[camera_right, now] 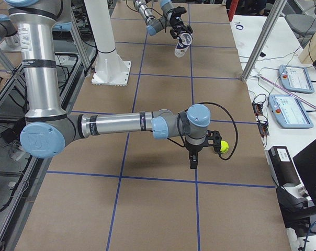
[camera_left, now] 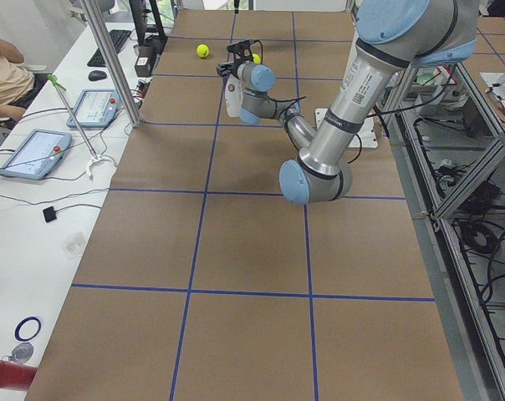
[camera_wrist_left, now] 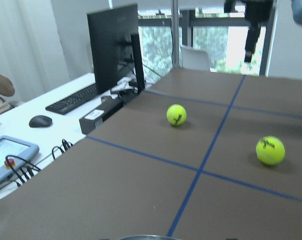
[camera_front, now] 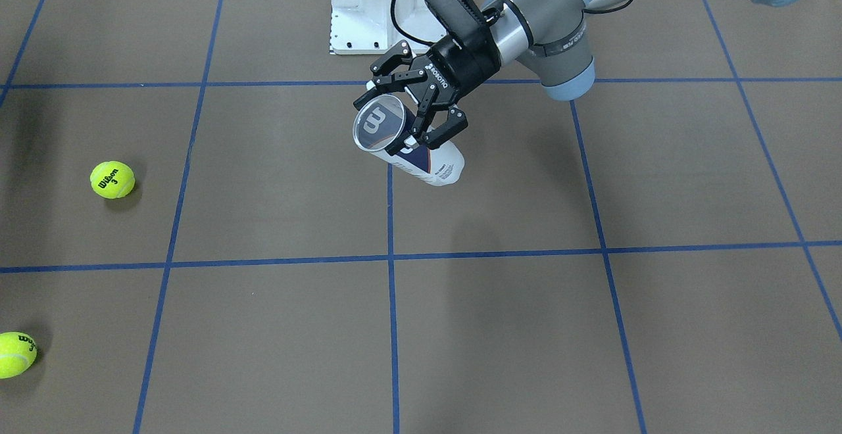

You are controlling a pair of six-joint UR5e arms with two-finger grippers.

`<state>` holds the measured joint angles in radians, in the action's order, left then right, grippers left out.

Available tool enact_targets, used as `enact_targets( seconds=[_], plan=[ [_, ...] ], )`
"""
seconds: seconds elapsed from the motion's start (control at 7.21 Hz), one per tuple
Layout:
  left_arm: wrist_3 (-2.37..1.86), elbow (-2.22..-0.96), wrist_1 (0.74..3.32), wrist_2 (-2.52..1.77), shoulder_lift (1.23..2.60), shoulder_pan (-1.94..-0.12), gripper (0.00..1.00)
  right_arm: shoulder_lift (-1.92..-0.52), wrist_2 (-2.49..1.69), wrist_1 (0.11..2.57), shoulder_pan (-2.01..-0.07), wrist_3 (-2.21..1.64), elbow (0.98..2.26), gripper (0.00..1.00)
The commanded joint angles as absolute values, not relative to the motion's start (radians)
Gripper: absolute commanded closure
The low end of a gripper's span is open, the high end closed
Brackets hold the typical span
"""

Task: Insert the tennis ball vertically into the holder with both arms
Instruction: 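Lift the holder with the left gripper and turn it upright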

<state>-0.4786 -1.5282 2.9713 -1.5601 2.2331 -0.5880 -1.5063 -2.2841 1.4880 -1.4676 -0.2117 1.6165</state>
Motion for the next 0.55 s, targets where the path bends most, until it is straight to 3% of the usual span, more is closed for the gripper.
enact_targets(
  seconds=[0.0, 0.42],
  plan=[
    [-0.607, -1.366, 3.271, -1.430, 2.314, -0.586, 0.48, -1.506, -2.284, 1.486, -1.468, -0.212, 1.617, 0.00],
    [-0.621, -1.133, 3.627, -1.388, 2.333, -0.543, 0.48, -1.506, -2.286, 1.486, -1.468, -0.212, 1.618, 0.00]
  ],
)
